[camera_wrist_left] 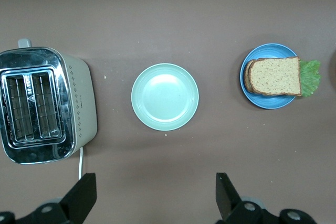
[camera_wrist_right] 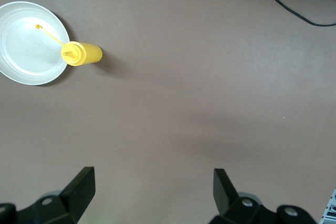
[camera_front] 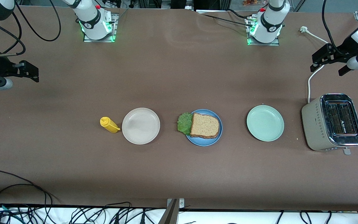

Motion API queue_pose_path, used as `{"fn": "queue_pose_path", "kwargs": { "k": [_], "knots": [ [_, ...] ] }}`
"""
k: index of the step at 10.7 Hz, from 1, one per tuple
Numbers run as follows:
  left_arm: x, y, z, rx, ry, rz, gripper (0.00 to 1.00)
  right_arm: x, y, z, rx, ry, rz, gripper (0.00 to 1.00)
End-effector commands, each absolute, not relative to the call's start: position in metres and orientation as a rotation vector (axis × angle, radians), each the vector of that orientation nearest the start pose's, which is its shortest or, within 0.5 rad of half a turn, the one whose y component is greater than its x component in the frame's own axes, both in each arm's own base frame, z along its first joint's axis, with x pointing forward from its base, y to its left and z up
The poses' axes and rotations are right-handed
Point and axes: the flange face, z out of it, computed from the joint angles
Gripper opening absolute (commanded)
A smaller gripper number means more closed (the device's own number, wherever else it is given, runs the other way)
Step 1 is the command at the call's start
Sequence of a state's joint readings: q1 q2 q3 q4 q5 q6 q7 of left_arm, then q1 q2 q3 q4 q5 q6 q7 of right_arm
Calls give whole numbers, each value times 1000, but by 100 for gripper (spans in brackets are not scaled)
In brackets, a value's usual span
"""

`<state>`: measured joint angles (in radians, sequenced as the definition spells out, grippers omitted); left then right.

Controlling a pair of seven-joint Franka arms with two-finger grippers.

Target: Make sandwich in blue plate with both arms

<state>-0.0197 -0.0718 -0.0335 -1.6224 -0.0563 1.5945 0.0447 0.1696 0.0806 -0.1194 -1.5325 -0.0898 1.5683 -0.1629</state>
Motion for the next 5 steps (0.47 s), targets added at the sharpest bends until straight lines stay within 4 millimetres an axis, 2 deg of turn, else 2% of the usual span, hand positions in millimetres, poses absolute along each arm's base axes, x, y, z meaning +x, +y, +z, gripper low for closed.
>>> {"fn": "queue_pose_path", "kwargs": {
  "k": [1, 2, 5],
  "knots": [
    [526, -34, 642, -3212, 134, -39, 100, 577, 23, 601, -3233, -350, 89, 100],
    [525, -35, 641, -3208, 147, -19, 100, 576, 22, 600, -3232, -350, 94, 100],
    [525, -19, 642, -3214, 111, -24, 100, 576, 23, 600, -3228, -344, 95, 100]
  ]
}}
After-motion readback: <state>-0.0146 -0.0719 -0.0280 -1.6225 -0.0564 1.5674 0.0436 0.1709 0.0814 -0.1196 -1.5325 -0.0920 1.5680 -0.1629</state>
